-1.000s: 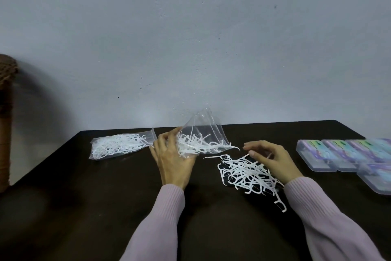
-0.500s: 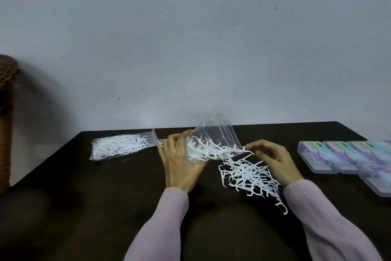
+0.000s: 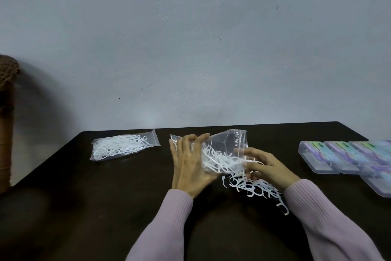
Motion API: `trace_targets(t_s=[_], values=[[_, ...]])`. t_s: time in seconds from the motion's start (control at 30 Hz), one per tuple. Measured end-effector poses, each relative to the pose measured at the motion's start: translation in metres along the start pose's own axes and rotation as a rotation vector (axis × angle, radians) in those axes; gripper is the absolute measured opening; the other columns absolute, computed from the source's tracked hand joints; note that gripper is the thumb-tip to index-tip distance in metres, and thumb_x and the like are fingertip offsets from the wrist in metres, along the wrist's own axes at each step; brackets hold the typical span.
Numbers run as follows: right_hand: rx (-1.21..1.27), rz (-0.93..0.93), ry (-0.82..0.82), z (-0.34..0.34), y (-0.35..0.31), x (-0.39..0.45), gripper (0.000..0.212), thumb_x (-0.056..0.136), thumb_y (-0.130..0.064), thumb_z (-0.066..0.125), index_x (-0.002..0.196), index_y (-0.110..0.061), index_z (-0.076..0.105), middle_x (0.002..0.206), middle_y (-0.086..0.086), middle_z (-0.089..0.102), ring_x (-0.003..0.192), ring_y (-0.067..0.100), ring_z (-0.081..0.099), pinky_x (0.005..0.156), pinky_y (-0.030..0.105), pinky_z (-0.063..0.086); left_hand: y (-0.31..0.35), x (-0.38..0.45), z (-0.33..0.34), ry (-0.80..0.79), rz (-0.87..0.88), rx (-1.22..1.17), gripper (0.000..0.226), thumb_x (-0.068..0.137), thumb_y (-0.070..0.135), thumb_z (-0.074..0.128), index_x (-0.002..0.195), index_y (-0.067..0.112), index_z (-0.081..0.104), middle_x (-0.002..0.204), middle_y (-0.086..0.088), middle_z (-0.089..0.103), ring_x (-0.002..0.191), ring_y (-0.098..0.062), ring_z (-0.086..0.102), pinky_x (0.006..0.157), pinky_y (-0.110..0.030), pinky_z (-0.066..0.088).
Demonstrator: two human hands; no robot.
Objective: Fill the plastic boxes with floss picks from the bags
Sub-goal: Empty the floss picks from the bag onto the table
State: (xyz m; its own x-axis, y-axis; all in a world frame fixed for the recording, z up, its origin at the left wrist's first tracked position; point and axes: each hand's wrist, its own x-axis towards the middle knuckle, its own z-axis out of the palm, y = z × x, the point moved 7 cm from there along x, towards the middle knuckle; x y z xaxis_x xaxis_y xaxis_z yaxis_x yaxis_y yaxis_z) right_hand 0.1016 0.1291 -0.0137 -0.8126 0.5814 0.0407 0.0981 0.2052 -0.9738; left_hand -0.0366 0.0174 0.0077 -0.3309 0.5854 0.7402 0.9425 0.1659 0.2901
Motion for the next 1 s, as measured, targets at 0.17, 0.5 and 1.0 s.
trace_targets(t_s=[0.17, 0.5, 1.0], values=[[-0.119, 0.076, -0.031, 0.0, 0.007, 0.0, 0.038, 0.075, -0.019, 0.07, 0.109, -0.028, 0.056, 0.106, -0.006, 0.062, 0.094, 0.008, 0.06, 0.081, 0.021, 0.049, 0.017, -0.002, 0.009, -0.042, 0.18, 0.198, 0.101, 0.045, 0.044, 0.086, 0.131, 0.027, 0.036, 0.113, -0.002, 0.035, 0.115, -0.019, 0.034, 0.104, -0.062, 0.018], [-0.302, 0.005, -0.04, 0.007, 0.002, -0.003, 0.023, 0.082, -0.021, 0.067, 0.1, -0.029, 0.055, 0.1, -0.015, 0.058, 0.09, -0.002, 0.056, 0.067, 0.003, 0.042, 0.035, -0.003, 0.001, 0.068, 0.24, 0.326, 0.104, 0.033, 0.004, 0.084, 0.126, 0.026, 0.042, 0.108, -0.003, 0.038, 0.11, -0.019, 0.038, 0.101, -0.062, 0.014], [-0.284, -0.054, 0.012, 0.005, 0.005, -0.001, 0.018, 0.085, -0.02, 0.062, 0.102, -0.014, 0.062, 0.107, 0.001, 0.062, 0.097, 0.014, 0.061, 0.082, 0.02, 0.051, 0.037, -0.001, 0.004, 0.04, 0.277, 0.4, 0.109, 0.032, 0.001, 0.082, 0.13, 0.026, 0.04, 0.111, -0.004, 0.04, 0.112, -0.02, 0.039, 0.1, -0.064, 0.01]])
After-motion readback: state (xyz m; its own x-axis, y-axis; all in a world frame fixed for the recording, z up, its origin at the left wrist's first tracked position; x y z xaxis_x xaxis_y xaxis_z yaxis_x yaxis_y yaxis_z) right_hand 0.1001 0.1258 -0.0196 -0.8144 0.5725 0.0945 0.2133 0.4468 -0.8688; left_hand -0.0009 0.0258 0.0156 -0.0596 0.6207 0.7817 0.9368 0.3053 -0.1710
